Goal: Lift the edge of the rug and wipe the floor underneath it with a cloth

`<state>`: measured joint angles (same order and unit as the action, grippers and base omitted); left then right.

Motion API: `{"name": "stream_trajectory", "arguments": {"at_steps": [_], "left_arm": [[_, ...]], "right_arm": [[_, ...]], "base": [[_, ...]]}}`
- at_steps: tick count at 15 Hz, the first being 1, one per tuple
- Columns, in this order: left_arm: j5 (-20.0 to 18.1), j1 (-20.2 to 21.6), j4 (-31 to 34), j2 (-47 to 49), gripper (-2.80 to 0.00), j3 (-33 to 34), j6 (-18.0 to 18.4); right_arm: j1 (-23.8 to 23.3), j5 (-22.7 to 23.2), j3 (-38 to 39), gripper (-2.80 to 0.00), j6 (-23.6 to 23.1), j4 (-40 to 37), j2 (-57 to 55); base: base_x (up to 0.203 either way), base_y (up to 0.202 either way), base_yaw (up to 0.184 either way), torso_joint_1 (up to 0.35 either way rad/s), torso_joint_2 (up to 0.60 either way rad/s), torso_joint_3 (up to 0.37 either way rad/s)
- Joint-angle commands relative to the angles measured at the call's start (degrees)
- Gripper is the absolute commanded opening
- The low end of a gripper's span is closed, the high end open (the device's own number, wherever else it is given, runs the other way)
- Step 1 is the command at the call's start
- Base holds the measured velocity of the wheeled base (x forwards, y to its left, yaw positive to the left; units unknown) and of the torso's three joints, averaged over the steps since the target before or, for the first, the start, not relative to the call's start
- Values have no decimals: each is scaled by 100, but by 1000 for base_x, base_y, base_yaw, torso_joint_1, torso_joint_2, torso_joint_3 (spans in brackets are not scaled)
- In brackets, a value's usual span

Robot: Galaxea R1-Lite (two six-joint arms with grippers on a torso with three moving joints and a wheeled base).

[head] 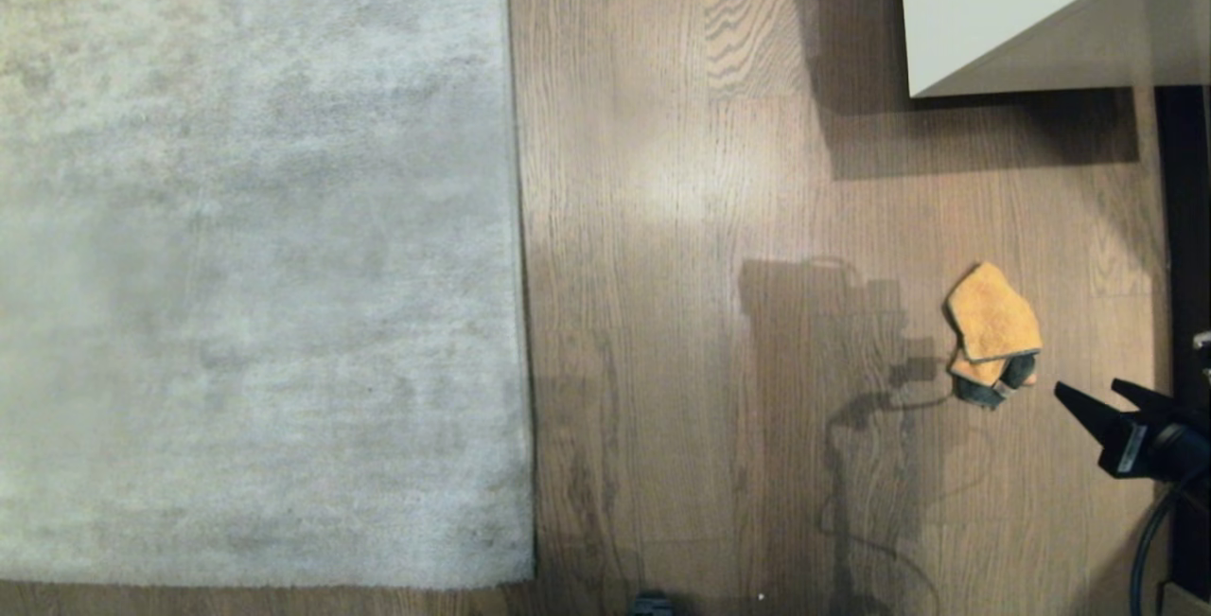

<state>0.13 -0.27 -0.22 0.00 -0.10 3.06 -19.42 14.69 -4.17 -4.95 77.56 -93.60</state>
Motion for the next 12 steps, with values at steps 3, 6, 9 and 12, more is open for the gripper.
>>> {"name": "stream_trajectory", "arguments": {"at_steps": [3, 6, 9, 12], "left_arm": [[4, 0, -4, 0, -280, 1, 2], [4, 0, -4, 0, -280, 1, 2], [4, 0, -4, 0, -280, 1, 2], [4, 0, -10, 0, -280, 1, 2]], "right_arm": [[0, 16, 165, -280, -19, 74, 186], [0, 12, 399, -280, -33, 50, 522], [-2, 2, 416, -280, -22, -76, 1158], [-2, 0, 417, -280, -302, -584, 1946]], "base": [[0, 0, 0, 0, 0, 0], [0, 0, 0, 0, 0, 0], [0, 0, 0, 0, 0, 0], [0, 0, 0, 0, 0, 0]]}}
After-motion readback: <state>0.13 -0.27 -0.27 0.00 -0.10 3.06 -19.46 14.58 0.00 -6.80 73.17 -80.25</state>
